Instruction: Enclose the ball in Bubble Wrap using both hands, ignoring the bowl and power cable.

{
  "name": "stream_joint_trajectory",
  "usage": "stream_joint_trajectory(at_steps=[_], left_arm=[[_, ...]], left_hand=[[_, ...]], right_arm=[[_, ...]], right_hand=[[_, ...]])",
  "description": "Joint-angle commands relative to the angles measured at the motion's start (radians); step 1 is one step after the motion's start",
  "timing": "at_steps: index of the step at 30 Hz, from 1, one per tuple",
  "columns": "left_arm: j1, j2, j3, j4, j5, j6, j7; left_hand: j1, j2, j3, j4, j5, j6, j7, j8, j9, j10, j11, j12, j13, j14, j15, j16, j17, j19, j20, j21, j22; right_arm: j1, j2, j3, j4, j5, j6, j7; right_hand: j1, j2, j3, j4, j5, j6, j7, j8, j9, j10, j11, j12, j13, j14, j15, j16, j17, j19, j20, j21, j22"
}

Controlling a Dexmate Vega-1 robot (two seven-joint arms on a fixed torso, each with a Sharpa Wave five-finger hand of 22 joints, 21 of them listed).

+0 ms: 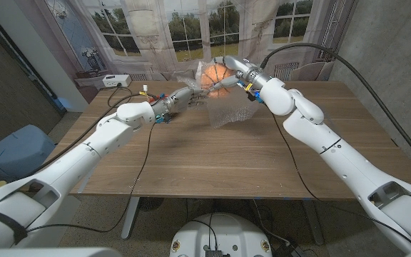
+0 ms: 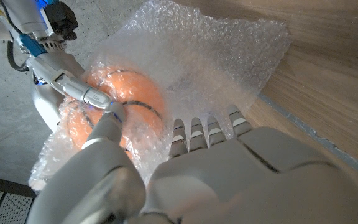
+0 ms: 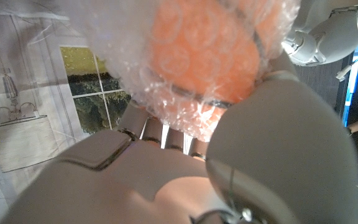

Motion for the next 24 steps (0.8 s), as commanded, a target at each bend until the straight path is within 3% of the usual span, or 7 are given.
stream_joint_trajectory(at_steps=[1,2,3,7,11,18,24], left_arm=[[-0.087,-0.022,0.053,0.080,0.105,-0.040,-0.033],[-0.087,-0.023,0.052,0.081,0.106,-0.040,-0.034],[-0.101,-0.019,0.061,0.084,0.133,-0.027,-0.027],[-0.143,-0.009,0.086,0.090,0.200,0.020,-0.024],[-0.204,0.004,0.133,0.079,0.315,0.104,-0.011],[-0.286,-0.040,0.173,0.175,0.401,0.107,-0.035],[-0.313,-0.081,0.179,0.253,0.410,0.054,-0.051]], left_hand=[[0.002,-0.009,-0.010,-0.019,0.001,0.017,-0.002,0.007,0.006,-0.015,0.011,0.008,0.003,-0.009,-0.001,0.006,0.003,-0.010,0.001,-0.010,0.001],[0.001,-0.023,-0.017,-0.025,-0.005,0.018,-0.005,0.008,0.008,-0.022,0.017,0.008,0.004,-0.007,0.006,0.008,0.003,-0.017,0.004,-0.015,0.001],[-0.002,-0.041,-0.026,-0.030,-0.008,0.024,-0.008,0.010,0.010,-0.024,0.019,0.011,0.005,-0.007,0.008,0.010,0.004,-0.033,0.003,-0.023,0.002],[-0.004,-0.095,-0.055,-0.040,-0.003,-0.008,-0.011,0.002,0.019,-0.039,0.037,0.017,0.013,-0.009,0.009,0.013,0.008,-0.104,0.005,-0.056,0.006],[0.006,-0.128,-0.074,-0.042,0.009,-0.070,-0.019,-0.009,0.025,-0.077,0.049,0.014,0.019,-0.047,0.027,0.007,0.011,-0.173,0.005,-0.085,0.009],[0.045,-0.162,-0.095,-0.045,0.034,-0.150,-0.001,-0.011,0.029,-0.152,0.049,0.006,0.027,-0.126,0.032,0.003,0.014,-0.231,0.006,-0.099,0.015],[0.085,-0.179,-0.105,-0.050,0.058,-0.151,0.011,0.001,0.031,-0.156,0.040,0.017,0.030,-0.130,0.027,0.012,0.015,-0.180,-0.002,-0.074,0.017]], right_arm=[[-0.002,-0.049,0.081,0.033,0.287,0.175,0.010],[-0.002,-0.051,0.080,0.031,0.285,0.172,0.008],[-0.033,-0.081,0.074,-0.051,0.168,0.109,-0.028],[-0.080,-0.115,0.009,-0.186,-0.133,-0.051,-0.061],[-0.088,-0.118,-0.058,-0.216,-0.318,-0.106,-0.026],[-0.089,-0.115,-0.088,-0.206,-0.385,-0.066,0.031],[-0.072,-0.097,-0.104,-0.157,-0.359,-0.004,0.082]], right_hand=[[0.293,0.299,0.023,0.014,-0.001,0.318,0.073,0.010,0.004,0.442,-0.113,0.001,0.027,0.551,-0.392,-0.006,0.007,-0.073,-0.053,0.008,0.000],[0.293,0.299,0.023,0.014,-0.001,0.318,0.073,0.011,0.004,0.442,-0.113,0.001,0.028,0.550,-0.392,-0.008,0.007,-0.074,-0.053,0.009,-0.001],[0.292,0.298,0.023,0.014,-0.001,0.318,0.074,0.011,0.004,0.444,-0.111,0.000,0.027,0.549,-0.392,-0.009,0.008,-0.077,-0.052,0.010,-0.002],[0.292,0.297,0.024,0.014,-0.001,0.320,0.069,0.012,0.003,0.445,-0.117,0.001,0.030,0.548,-0.392,-0.014,0.013,-0.084,-0.052,0.016,-0.004],[0.290,0.295,0.025,0.013,-0.001,0.322,0.063,0.013,0.002,0.449,-0.121,-0.002,0.026,0.543,-0.393,-0.023,0.014,-0.091,-0.053,0.023,-0.007],[0.288,0.295,0.026,0.014,0.000,0.323,0.065,0.014,0.001,0.453,-0.120,-0.005,0.024,0.545,-0.394,-0.030,0.015,-0.096,-0.055,0.032,-0.011],[0.286,0.293,0.027,0.014,0.000,0.324,0.066,0.015,0.000,0.454,-0.118,-0.006,0.026,0.547,-0.394,-0.037,0.017,-0.101,-0.056,0.041,-0.016]])
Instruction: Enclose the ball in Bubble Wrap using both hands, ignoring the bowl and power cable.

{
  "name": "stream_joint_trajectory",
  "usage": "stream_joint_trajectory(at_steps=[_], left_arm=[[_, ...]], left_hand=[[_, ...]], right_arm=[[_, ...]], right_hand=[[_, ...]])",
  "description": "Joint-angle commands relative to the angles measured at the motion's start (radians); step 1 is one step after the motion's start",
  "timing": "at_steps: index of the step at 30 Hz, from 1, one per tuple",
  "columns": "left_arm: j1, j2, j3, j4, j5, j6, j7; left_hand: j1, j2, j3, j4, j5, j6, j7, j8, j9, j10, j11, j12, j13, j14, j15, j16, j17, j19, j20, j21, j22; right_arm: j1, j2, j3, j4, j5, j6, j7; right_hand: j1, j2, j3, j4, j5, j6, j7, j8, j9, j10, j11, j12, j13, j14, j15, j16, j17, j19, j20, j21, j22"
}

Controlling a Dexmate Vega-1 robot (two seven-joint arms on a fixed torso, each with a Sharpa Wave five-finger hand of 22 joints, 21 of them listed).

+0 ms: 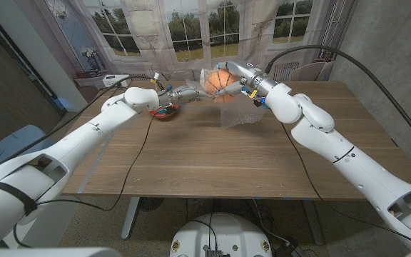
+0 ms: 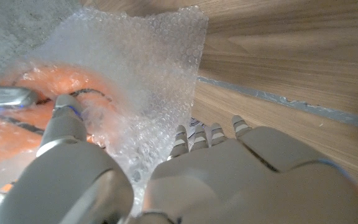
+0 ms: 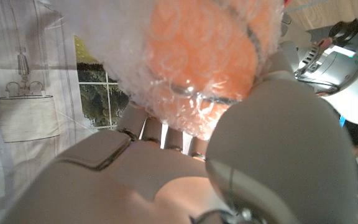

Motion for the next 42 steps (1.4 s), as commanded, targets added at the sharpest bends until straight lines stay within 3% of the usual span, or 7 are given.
stream_joint_trajectory(at_steps=[1,9,14,26,32,37,42], left_arm=[[-0.102,-0.064,0.044,0.141,0.096,-0.033,-0.026],[-0.156,-0.110,0.057,0.256,0.061,-0.111,-0.142],[-0.221,-0.125,0.100,0.313,0.069,-0.124,-0.278],[-0.110,-0.141,-0.033,0.292,-0.133,-0.093,-0.196],[0.025,-0.160,-0.138,0.216,-0.203,-0.237,0.006],[0.185,-0.153,-0.216,0.023,-0.028,-0.402,0.395],[0.244,-0.162,-0.243,-0.046,0.008,-0.440,0.492]], left_hand=[[0.035,0.007,-0.011,-0.002,0.021,-0.006,0.009,0.011,0.003,-0.008,-0.006,0.012,0.005,-0.011,-0.005,0.009,0.004,-0.051,-0.004,0.021,0.003],[0.096,-0.012,-0.028,-0.007,0.060,0.011,0.026,0.025,0.003,0.011,-0.003,0.028,0.008,0.013,-0.003,0.020,0.004,-0.007,-0.003,0.036,0.002],[0.227,0.091,0.017,0.002,0.049,-0.042,0.046,0.015,-0.001,-0.030,0.021,0.022,0.010,-0.027,0.024,0.006,0.001,-0.036,0.001,0.021,0.000],[0.013,0.126,-0.075,0.139,-0.012,-0.033,0.054,0.011,-0.005,0.001,0.023,0.043,0.010,-0.026,0.007,0.020,0.010,-0.021,-0.030,0.032,0.008],[-0.069,0.111,-0.118,0.177,-0.018,-0.083,0.007,-0.005,-0.011,-0.007,0.020,0.040,0.008,-0.030,-0.001,0.019,0.009,-0.048,-0.014,0.025,0.012],[-0.093,0.086,-0.145,0.179,-0.011,-0.152,-0.056,-0.016,-0.017,-0.049,-0.001,0.025,0.006,-0.045,-0.020,0.012,0.006,-0.063,-0.015,0.022,0.013],[-0.117,0.083,-0.162,0.187,-0.003,-0.202,-0.121,-0.015,-0.023,-0.103,-0.031,0.008,0.001,-0.087,-0.041,0.003,0.004,-0.082,-0.029,0.016,0.012]], right_arm=[[0.006,0.013,-0.058,0.026,-0.223,0.044,0.086],[0.087,0.066,-0.085,0.189,-0.086,0.099,0.201],[0.122,0.099,-0.093,0.286,-0.082,0.051,0.183],[0.156,0.076,-0.139,0.299,-0.078,0.035,0.238],[0.189,0.070,-0.186,0.313,-0.077,0.059,0.329],[0.207,0.084,-0.205,0.357,-0.060,0.078,0.341],[0.211,0.096,-0.211,0.385,-0.059,0.092,0.302]], right_hand=[[0.286,0.293,0.010,-0.002,0.000,0.318,0.058,0.013,0.006,0.434,-0.140,-0.001,0.025,0.532,-0.410,-0.003,0.007,-0.064,-0.080,0.013,0.000],[0.286,0.293,0.013,-0.002,0.001,0.318,0.063,0.013,0.004,0.433,-0.134,-0.005,0.024,0.536,-0.410,-0.012,0.009,-0.069,-0.079,0.027,-0.007],[0.286,0.293,0.014,-0.003,0.001,0.319,0.066,0.014,0.004,0.435,-0.133,-0.007,0.024,0.538,-0.409,-0.016,0.010,-0.071,-0.077,0.034,-0.011],[0.288,0.292,0.018,-0.006,0.001,0.322,0.072,0.016,0.002,0.439,-0.125,-0.009,0.024,0.543,-0.408,-0.023,0.016,-0.075,-0.074,0.050,-0.020],[0.288,0.291,0.019,-0.006,0.001,0.321,0.072,0.016,0.001,0.438,-0.124,-0.010,0.026,0.543,-0.407,-0.027,0.018,-0.078,-0.074,0.055,-0.024],[0.288,0.290,0.020,-0.006,0.001,0.321,0.075,0.016,0.001,0.437,-0.122,-0.013,0.026,0.541,-0.407,-0.033,0.019,-0.083,-0.073,0.061,-0.028],[0.287,0.290,0.022,-0.006,0.001,0.320,0.074,0.016,0.000,0.437,-0.120,-0.014,0.029,0.541,-0.407,-0.037,0.021,-0.088,-0.072,0.067,-0.034]])
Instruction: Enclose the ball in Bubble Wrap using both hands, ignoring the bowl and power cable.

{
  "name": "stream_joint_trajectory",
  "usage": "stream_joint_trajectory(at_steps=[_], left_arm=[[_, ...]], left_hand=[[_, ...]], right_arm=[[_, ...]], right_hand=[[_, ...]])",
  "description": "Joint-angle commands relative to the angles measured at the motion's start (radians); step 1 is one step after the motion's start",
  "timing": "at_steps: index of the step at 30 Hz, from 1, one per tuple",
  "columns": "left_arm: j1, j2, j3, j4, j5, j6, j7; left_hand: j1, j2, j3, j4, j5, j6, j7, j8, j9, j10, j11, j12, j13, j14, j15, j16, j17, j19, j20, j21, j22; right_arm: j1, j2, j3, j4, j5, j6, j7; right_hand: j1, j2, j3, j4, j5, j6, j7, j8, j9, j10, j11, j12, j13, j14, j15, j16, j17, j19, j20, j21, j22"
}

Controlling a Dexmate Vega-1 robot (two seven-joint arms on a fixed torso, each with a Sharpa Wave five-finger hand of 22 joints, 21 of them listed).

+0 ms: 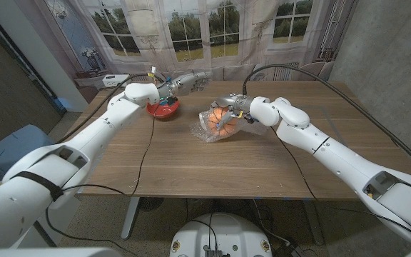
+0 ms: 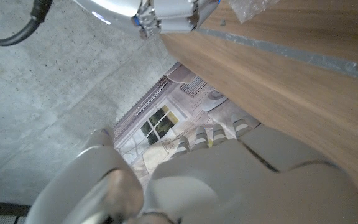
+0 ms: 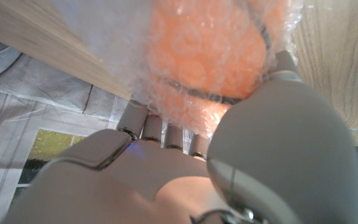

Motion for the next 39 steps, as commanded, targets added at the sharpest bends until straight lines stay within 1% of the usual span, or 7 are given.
stream_joint_trajectory(at_steps=[1,16,21,26,31,34,39], left_arm=[[0.241,-0.013,-0.131,-0.255,0.147,-0.193,0.539],[0.301,0.006,-0.155,-0.353,0.158,-0.144,0.560],[0.318,0.011,-0.162,-0.373,0.155,-0.135,0.565],[0.334,0.019,-0.169,-0.394,0.153,-0.126,0.566],[0.345,0.023,-0.173,-0.409,0.153,-0.123,0.567],[0.351,0.027,-0.176,-0.418,0.156,-0.119,0.570],[0.359,0.033,-0.179,-0.426,0.152,-0.111,0.564]], left_hand=[[-0.024,0.005,-0.016,0.007,0.014,-0.053,-0.058,0.000,-0.003,-0.058,-0.032,-0.016,-0.005,-0.072,-0.023,-0.009,0.002,-0.091,-0.013,-0.012,0.002],[-0.043,0.033,-0.018,0.020,0.018,-0.072,-0.074,0.003,-0.007,-0.074,-0.039,-0.015,-0.013,-0.097,-0.037,-0.006,0.000,-0.092,-0.026,-0.008,0.001],[-0.045,0.041,-0.017,0.022,0.019,-0.075,-0.073,0.005,-0.008,-0.082,-0.037,-0.016,-0.015,-0.103,-0.037,-0.006,-0.001,-0.102,-0.024,-0.011,0.001],[-0.046,0.044,-0.017,0.022,0.019,-0.080,-0.073,0.004,-0.008,-0.086,-0.039,-0.016,-0.017,-0.106,-0.038,-0.006,-0.002,-0.103,-0.025,-0.011,0.001],[-0.046,0.049,-0.017,0.022,0.019,-0.087,-0.073,0.003,-0.009,-0.091,-0.039,-0.016,-0.018,-0.113,-0.037,-0.006,-0.002,-0.106,-0.027,-0.012,0.000],[-0.046,0.051,-0.017,0.021,0.019,-0.091,-0.073,0.003,-0.009,-0.094,-0.039,-0.016,-0.018,-0.115,-0.037,-0.007,-0.003,-0.111,-0.028,-0.013,0.000],[-0.046,0.054,-0.016,0.021,0.019,-0.093,-0.072,0.004,-0.009,-0.098,-0.039,-0.017,-0.019,-0.118,-0.036,-0.006,-0.003,-0.109,-0.031,-0.012,0.000]], right_arm=[[0.031,0.021,-0.038,0.072,0.020,0.039,-0.002],[0.034,0.064,-0.088,0.176,0.037,0.110,-0.085],[0.054,0.078,-0.113,0.190,0.021,0.100,-0.054],[0.067,0.096,-0.119,0.217,0.056,0.097,-0.020],[0.081,0.114,-0.118,0.247,0.113,0.101,0.017],[0.084,0.119,-0.118,0.256,0.132,0.101,0.016],[0.078,0.118,-0.108,0.261,0.151,0.105,-0.026]], right_hand=[[0.288,0.290,0.021,-0.006,0.005,0.274,0.061,0.007,0.003,0.385,-0.171,0.007,0.029,0.482,-0.441,-0.002,0.007,-0.079,-0.083,0.008,-0.001],[0.280,0.295,0.025,-0.001,0.004,0.276,0.066,0.006,-0.001,0.379,-0.168,0.001,0.034,0.469,-0.436,-0.022,0.012,-0.112,-0.076,0.022,-0.018],[0.245,0.325,0.041,0.027,-0.004,0.214,0.068,-0.055,-0.029,0.360,-0.150,-0.039,-0.010,0.393,-0.425,-0.091,-0.024,-0.195,-0.041,0.022,-0.050],[0.008,0.338,0.071,0.180,-0.009,0.142,0.098,-0.223,-0.071,0.162,-0.082,-0.210,-0.116,0.223,-0.351,-0.260,-0.202,-0.344,0.022,-0.035,-0.104],[-0.221,0.334,0.088,0.299,-0.009,0.065,0.113,-0.344,-0.068,-0.010,-0.049,-0.363,-0.174,-0.002,-0.283,-0.372,-0.292,-0.541,0.113,-0.152,-0.105],[-0.389,0.316,0.055,0.310,-0.008,-0.063,0.097,-0.427,-0.067,-0.114,-0.045,-0.453,-0.192,-0.168,-0.238,-0.416,-0.326,-0.643,0.135,-0.231,-0.106],[-0.643,0.246,-0.062,0.306,0.005,-0.191,0.107,-0.441,-0.069,-0.231,-0.041,-0.544,-0.201,-0.365,-0.198,-0.430,-0.379,-0.764,0.162,-0.347,-0.105]])
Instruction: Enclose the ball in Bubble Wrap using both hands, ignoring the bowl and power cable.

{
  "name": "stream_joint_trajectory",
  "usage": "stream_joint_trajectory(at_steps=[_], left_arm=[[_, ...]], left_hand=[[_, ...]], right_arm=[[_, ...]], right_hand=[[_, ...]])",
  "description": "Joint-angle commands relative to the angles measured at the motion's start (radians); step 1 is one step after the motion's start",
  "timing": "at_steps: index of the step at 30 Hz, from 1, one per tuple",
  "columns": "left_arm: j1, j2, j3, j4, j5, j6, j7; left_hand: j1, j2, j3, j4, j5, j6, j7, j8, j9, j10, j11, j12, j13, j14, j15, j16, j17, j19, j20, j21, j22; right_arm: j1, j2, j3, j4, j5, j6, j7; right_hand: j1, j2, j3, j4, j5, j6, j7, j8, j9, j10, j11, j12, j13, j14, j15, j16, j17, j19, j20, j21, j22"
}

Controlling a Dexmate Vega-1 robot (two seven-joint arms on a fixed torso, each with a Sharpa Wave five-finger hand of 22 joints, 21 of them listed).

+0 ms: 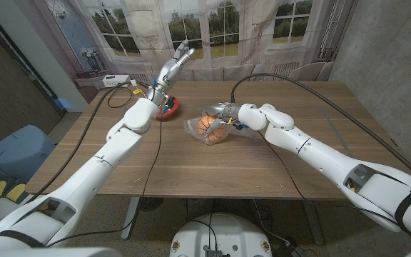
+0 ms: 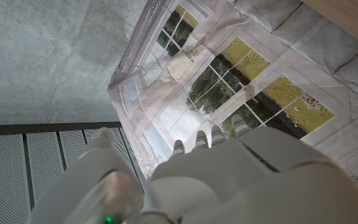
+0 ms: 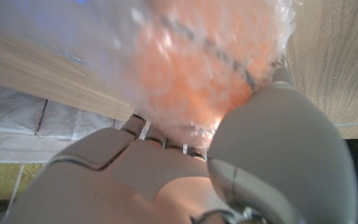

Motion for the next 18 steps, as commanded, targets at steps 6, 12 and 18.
stream_joint_trajectory(at_steps=[6,12,18], left_arm=[[0.051,0.026,-0.020,-0.062,-0.008,0.018,-0.010],[0.048,0.026,-0.021,-0.057,-0.012,0.014,-0.014],[0.041,0.026,-0.021,-0.044,-0.017,0.008,-0.022]], left_hand=[[0.004,0.018,0.004,0.000,0.004,-0.103,-0.003,0.003,0.000,-0.100,-0.011,-0.004,-0.002,-0.125,-0.009,0.003,0.001,-0.122,-0.004,-0.003,0.003],[0.005,0.022,0.004,-0.001,0.004,-0.104,-0.003,0.005,0.000,-0.101,-0.010,-0.002,-0.003,-0.126,-0.008,0.004,0.001,-0.123,-0.006,-0.003,0.003],[0.005,0.025,0.005,-0.002,0.004,-0.105,-0.003,0.005,0.000,-0.101,-0.010,-0.001,-0.003,-0.128,-0.008,0.004,0.000,-0.123,-0.005,-0.002,0.002]], right_arm=[[0.013,0.026,0.013,0.059,0.146,0.023,-0.007],[0.005,0.017,0.010,0.037,0.117,0.003,-0.056],[0.000,0.019,0.039,0.035,0.162,-0.003,-0.069]], right_hand=[[-0.535,0.079,-0.143,0.031,0.039,-0.158,0.003,-0.010,-0.004,-0.133,0.003,-0.079,-0.004,-0.202,0.054,-0.005,-0.059,-0.142,0.019,-0.138,0.004],[-0.593,-0.004,-0.219,0.010,0.071,-0.277,-0.003,-0.018,-0.006,-0.215,-0.007,-0.095,-0.007,-0.268,0.056,-0.006,-0.087,-0.160,0.028,-0.182,0.004],[-0.570,-0.022,-0.240,-0.014,0.106,-0.346,-0.020,-0.012,-0.006,-0.308,-0.020,-0.103,-0.010,-0.362,0.075,-0.016,-0.114,-0.175,0.036,-0.219,0.005]])
